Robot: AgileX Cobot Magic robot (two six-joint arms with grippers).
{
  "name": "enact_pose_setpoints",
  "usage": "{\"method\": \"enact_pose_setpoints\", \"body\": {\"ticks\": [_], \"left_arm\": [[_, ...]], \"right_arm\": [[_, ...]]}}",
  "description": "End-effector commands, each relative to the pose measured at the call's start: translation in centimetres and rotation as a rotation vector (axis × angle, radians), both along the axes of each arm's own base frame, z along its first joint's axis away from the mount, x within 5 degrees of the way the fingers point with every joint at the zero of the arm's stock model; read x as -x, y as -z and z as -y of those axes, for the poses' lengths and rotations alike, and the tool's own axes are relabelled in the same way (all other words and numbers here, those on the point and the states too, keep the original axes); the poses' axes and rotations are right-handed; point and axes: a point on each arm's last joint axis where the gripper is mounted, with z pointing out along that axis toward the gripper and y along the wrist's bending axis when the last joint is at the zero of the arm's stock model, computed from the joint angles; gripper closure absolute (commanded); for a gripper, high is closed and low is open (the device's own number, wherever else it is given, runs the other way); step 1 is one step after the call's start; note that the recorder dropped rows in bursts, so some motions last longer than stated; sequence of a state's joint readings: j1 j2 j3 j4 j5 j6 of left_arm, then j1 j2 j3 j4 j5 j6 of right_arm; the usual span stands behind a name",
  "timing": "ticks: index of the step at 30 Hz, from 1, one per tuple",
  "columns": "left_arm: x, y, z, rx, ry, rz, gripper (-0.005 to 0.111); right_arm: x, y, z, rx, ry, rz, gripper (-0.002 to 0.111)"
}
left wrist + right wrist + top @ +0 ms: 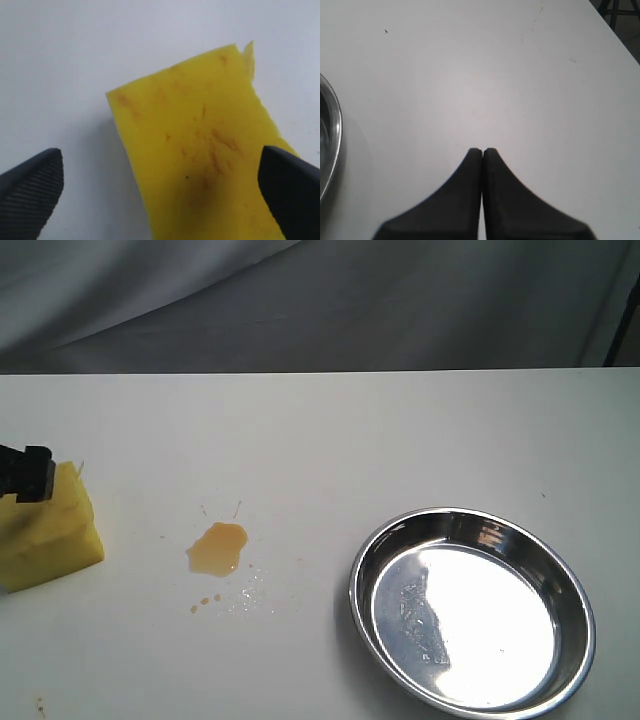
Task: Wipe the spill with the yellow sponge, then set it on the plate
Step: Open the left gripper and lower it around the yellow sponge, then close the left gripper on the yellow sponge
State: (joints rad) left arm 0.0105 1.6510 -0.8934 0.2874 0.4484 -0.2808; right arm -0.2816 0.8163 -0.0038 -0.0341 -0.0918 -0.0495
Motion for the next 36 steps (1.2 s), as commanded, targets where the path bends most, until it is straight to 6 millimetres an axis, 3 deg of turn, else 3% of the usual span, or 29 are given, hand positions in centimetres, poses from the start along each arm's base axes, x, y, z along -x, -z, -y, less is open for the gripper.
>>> {"method": "enact_pose_setpoints", "body": {"ticks": [1,13,30,33,36], "left_arm": [[-0.7,1.7,0.1,0.021,-0.01,-0.027,0.002],[-1.3,5.2,0.3,0.063,-0.032,-0.092,0.002],[-1.3,5.6,0.5,0.079,-0.049,-0.112,0.004],[-1.3,5.6,0.5,0.081,-0.05,-0.11,0.016],[-1.3,5.6,0.6,0.103,-0.073,-0.11,0.044]], "right_arm": [[0.0,0.0,0.1,-0.001,0.01,0.01,0.108],[0.0,0.0,0.1,-0.001,0.01,0.01,0.108],[0.0,0.0,0.1,-0.001,0.01,0.01,0.108],[0.0,0.0,0.1,-0.001,0.01,0.01,0.108],[0.0,0.0,0.1,-0.001,0.01,0.01,0.108]]}}
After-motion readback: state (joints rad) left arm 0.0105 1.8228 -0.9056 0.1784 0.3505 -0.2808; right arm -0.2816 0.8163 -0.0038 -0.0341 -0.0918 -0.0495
